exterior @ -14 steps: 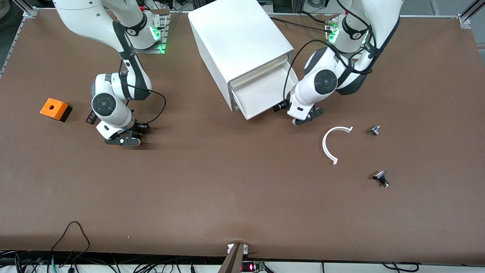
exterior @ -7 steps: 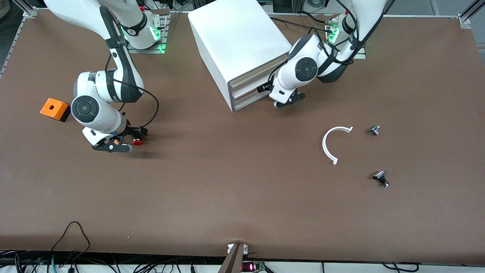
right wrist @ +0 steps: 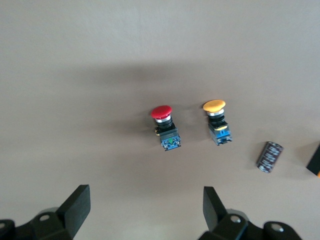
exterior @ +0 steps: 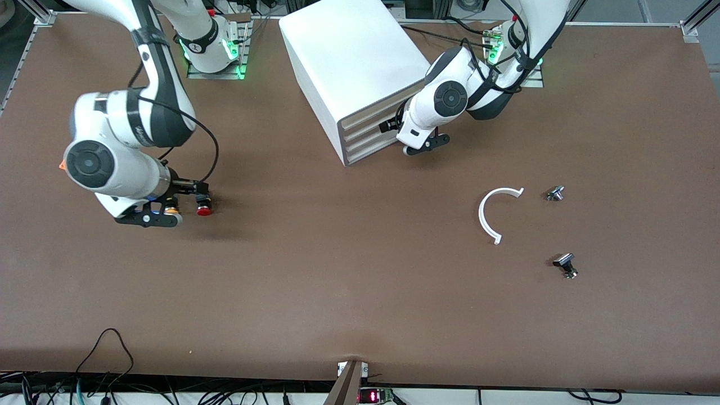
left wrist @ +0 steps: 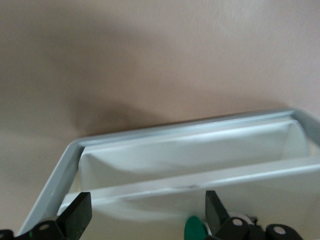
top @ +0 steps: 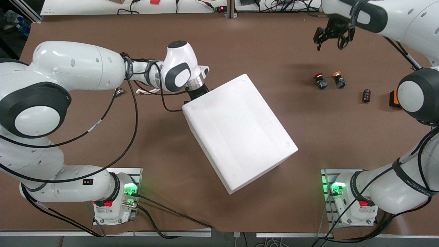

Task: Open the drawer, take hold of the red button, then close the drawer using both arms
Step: 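Set the red button beside the yellow button and open the right gripper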

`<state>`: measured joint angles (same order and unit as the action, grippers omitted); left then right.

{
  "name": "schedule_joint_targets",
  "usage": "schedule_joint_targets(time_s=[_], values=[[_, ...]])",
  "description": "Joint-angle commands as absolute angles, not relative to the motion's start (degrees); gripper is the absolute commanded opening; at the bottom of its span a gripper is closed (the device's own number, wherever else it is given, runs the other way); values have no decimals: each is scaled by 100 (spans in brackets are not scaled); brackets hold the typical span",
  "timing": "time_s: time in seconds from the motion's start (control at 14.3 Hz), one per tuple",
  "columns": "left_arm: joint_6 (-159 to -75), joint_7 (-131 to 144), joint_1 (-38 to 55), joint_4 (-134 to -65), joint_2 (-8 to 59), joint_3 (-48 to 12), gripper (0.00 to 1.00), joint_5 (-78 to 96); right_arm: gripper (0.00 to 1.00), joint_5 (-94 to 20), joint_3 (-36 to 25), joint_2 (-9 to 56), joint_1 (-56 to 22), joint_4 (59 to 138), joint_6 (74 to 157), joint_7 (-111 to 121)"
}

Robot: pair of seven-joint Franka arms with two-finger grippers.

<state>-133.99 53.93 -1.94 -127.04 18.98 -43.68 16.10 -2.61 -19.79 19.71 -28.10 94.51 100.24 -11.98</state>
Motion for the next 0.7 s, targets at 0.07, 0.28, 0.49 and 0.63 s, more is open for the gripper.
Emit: schedule_joint_targets(time_s=[0.07,0.28,0.49,0.63], values=[[-13833,5247,-888,-12578,1495,-3949,100,1732,100,-457,-2057,1916,-2672,8493,9686,-1231],[-13738,4539,-905,-12332,1144,-3027,100,1714,100,-439,-1900,1802,-2157,8192,9502,-1213],[-13116,2748,-1011,-12183,591,-2252,100,1714,100,-413,-1460,1574,-1417,8253,9360,-1178],[-12213,1789,-1002,-11745,265,-1699,100,1601,100,-396,-1206,1363,-951,8541,9378,-960]])
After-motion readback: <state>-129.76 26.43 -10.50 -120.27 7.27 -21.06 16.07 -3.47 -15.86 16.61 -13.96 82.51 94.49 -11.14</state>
